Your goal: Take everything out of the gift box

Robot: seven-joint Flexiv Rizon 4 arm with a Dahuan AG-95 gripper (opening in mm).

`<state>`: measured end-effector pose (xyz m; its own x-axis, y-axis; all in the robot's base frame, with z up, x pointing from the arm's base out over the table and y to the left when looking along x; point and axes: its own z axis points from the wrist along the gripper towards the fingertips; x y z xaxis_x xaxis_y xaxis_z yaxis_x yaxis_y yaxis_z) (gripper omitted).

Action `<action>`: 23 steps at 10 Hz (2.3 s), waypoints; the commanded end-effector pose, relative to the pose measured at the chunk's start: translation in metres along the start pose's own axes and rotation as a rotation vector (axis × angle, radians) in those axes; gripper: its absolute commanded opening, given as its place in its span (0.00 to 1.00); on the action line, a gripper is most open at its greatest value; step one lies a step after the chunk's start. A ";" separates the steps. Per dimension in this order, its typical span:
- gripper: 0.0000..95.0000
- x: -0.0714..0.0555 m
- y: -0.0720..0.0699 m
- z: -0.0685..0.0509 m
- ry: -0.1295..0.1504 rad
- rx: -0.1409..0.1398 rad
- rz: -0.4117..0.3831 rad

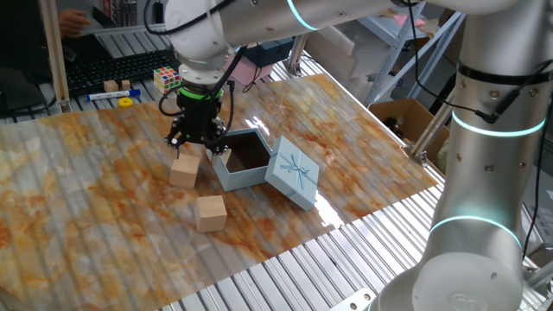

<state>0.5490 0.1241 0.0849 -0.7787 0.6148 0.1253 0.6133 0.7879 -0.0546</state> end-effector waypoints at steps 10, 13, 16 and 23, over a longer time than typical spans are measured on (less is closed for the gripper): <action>0.80 -0.001 0.001 0.000 0.002 0.000 0.000; 0.80 -0.001 0.001 0.000 0.002 0.000 0.000; 0.80 -0.041 -0.131 -0.059 -0.126 -0.110 -0.342; 0.80 -0.045 -0.147 -0.063 -0.048 -0.069 -0.188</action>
<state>0.5026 -0.0197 0.1487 -0.9164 0.3982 0.0411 0.3991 0.9168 0.0154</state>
